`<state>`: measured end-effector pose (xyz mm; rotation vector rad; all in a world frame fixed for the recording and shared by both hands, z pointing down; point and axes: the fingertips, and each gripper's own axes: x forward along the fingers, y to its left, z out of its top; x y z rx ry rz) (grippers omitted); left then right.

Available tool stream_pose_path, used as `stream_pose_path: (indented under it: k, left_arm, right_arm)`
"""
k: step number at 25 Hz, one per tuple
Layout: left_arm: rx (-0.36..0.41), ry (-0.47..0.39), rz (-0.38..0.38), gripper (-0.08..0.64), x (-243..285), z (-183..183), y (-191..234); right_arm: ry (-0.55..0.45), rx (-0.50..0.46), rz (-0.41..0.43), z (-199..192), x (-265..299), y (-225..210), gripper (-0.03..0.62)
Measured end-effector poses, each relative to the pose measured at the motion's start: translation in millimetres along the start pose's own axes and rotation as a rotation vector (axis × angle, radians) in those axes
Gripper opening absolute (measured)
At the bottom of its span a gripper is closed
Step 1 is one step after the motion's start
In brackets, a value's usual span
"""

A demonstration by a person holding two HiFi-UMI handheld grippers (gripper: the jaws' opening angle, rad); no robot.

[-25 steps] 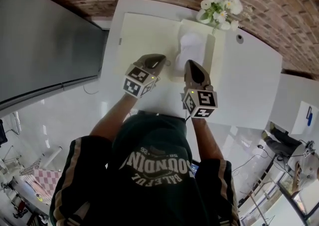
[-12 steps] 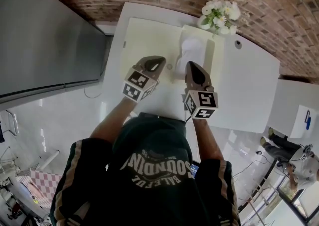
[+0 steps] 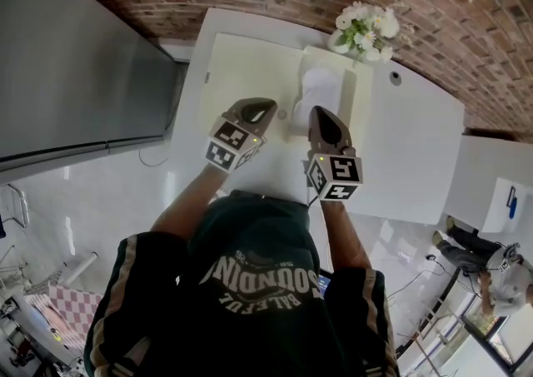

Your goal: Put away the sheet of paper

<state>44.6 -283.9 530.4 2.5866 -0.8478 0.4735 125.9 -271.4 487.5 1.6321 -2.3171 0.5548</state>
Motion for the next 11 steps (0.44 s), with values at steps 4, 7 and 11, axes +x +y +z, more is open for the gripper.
stream_pose_path:
  k: [4, 7, 11]
  left_arm:
    - [-0.010, 0.005, 0.001, 0.011, 1.8, -1.9, -1.3]
    - [-0.012, 0.008, 0.001, 0.011, 2.7, -3.0, -2.4]
    - [-0.016, 0.010, 0.000, 0.011, 5.1, -3.5, -3.2]
  right_arm:
    - [0.002, 0.005, -0.003, -1.6, -1.0, -3.0, -0.002]
    - [0.004, 0.008, -0.003, -2.7, -1.5, -4.3, -0.002]
    - [0.007, 0.009, -0.005, -4.4, -1.9, -7.1, -0.002]
